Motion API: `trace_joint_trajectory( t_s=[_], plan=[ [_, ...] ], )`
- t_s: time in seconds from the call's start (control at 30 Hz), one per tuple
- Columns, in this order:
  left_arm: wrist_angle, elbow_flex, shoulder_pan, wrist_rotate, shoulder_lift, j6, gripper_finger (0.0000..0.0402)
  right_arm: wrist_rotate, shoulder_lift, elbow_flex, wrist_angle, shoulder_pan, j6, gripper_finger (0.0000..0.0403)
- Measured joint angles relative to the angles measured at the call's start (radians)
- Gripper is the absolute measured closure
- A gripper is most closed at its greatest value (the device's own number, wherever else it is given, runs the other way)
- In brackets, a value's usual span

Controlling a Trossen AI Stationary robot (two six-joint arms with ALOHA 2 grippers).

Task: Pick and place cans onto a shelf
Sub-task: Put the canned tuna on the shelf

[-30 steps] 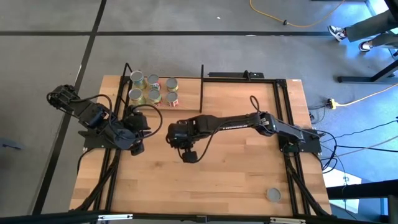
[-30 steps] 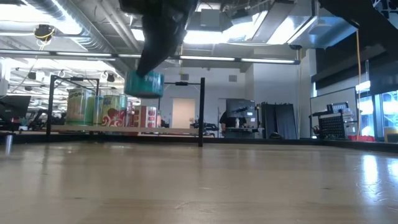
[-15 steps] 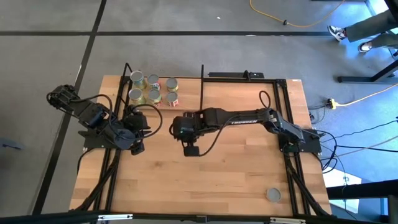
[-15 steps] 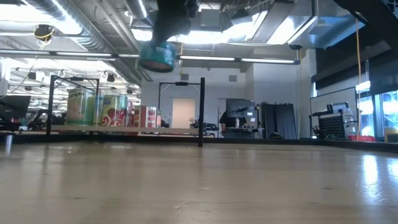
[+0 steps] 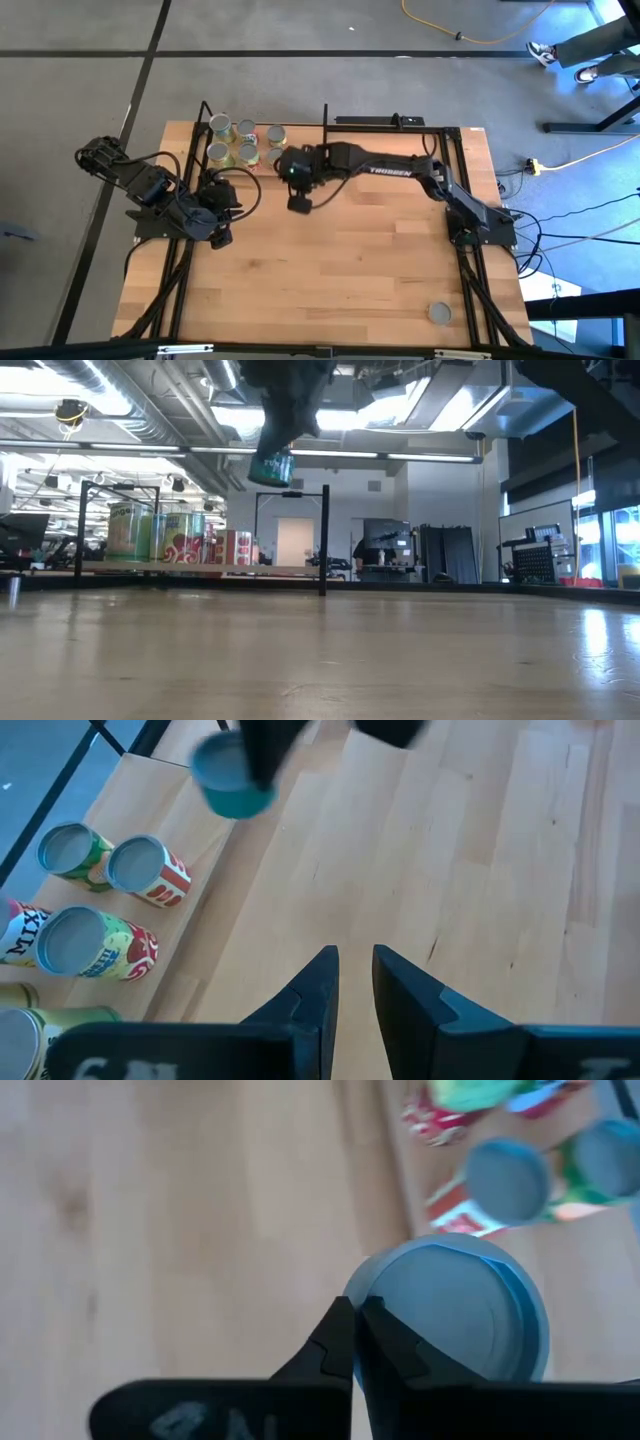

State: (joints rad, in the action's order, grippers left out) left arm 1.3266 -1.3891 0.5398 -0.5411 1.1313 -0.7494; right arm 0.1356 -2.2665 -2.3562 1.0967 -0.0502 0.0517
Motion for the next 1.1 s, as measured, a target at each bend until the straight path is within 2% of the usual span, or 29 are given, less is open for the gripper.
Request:
trace_joint_trajectory(
  t_s=[0.23, 0.4, 0.53, 1.1],
  plan=[
    [0.0, 0.0, 0.0, -0.004, 0.0, 0.0, 0.0343, -0.006, 0.0, 0.0, -0.073, -0.115, -0.003, 0.0397],
    [0.0, 0.0, 0.0, -0.046, 0.0, 0.0, 0.0343, -0.005, -0.007, 0.0, -0.105, -0.198, -0.002, 0.0397],
    [0.001, 0.0, 0.0, -0.064, 0.0, 0.0, 0.0343, -0.06, -0.037, 0.001, -0.118, -0.245, 0.0, 0.0397],
    [0.006, 0.0, 0.0, -0.077, 0.0, 0.0, 0.0343, -0.068, -0.131, 0.001, -0.166, -0.282, -0.03, 0.0397]
  ],
)
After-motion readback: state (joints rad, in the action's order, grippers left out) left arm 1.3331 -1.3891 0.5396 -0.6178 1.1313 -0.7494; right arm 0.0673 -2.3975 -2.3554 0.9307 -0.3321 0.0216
